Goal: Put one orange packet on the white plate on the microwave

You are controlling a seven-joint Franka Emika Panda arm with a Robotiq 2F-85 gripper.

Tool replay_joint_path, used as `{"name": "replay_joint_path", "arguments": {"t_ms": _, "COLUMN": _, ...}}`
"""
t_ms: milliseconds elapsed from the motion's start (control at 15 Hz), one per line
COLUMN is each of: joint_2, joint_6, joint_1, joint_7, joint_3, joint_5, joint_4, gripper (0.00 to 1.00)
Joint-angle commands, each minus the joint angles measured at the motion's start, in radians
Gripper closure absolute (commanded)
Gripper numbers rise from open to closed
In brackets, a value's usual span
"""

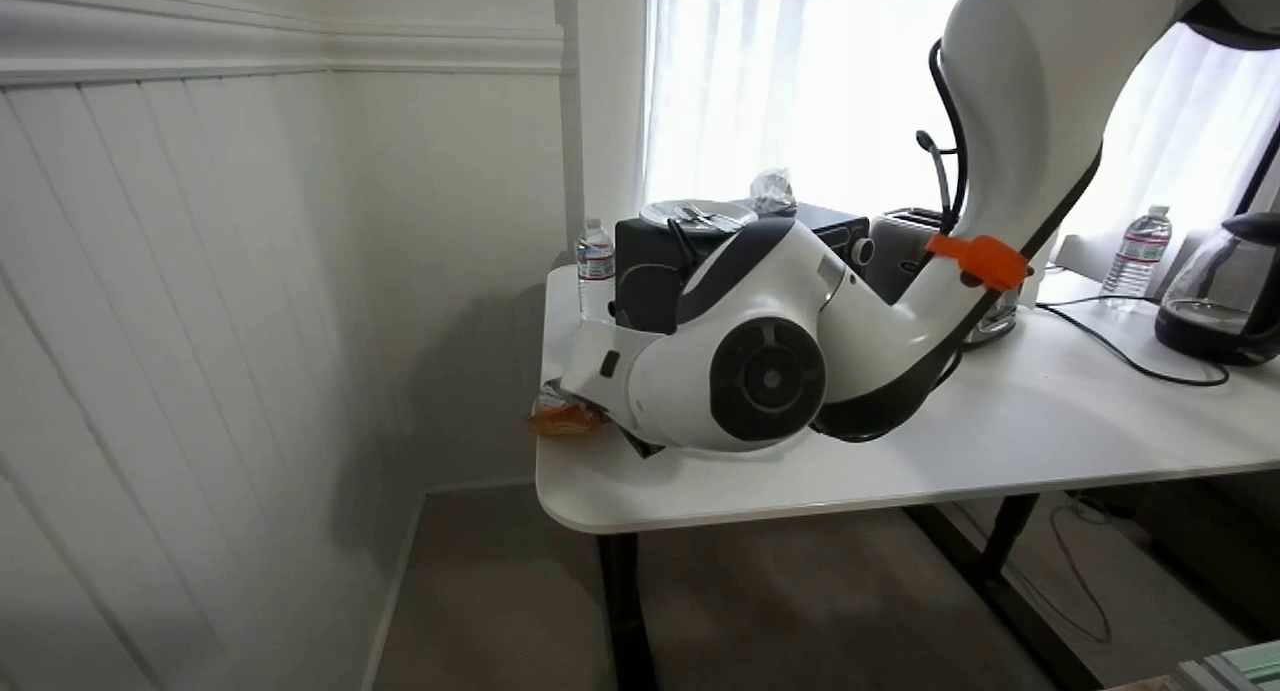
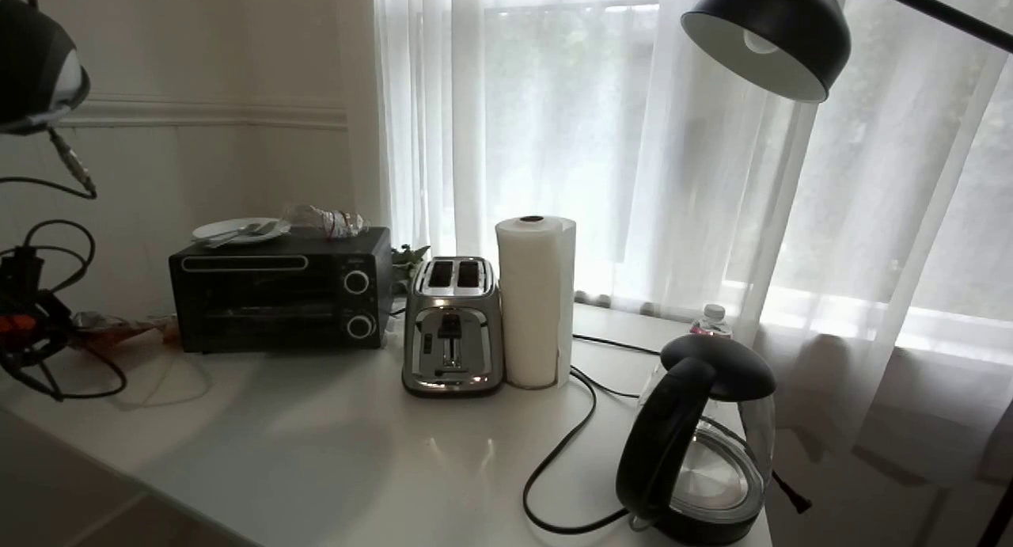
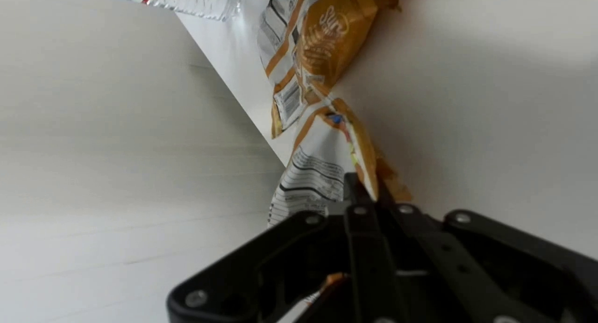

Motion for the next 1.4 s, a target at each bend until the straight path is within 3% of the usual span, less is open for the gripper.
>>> {"name": "replay_joint_path", "arguments": {"t_ms": 0, "joint_2": -0.075, "joint_6": -0.037, "joint_1": 0.028, "joint_7": 0.034, "joint_3": 0.005, "joint_5": 0.143, "joint_4": -0.018, "gripper": 0.94}}
{"name": "replay_joint_path", "arguments": {"t_ms": 733, "joint_2": -0.285, "joint_6": 0.01, "joint_1": 0.025, "joint_7": 0.061, "joint_3": -0.018, "joint_5": 0.606, "joint_4": -0.057, "gripper": 0.96}}
{"name": "replay_joint_path", "arguments": {"t_ms": 1333, "joint_2": -0.405, "joint_6": 0.03, "joint_1": 0.096, "joint_7": 0.242, "joint_3": -0.107, "joint_5": 0.612, "joint_4": -0.008, "gripper": 0.96}}
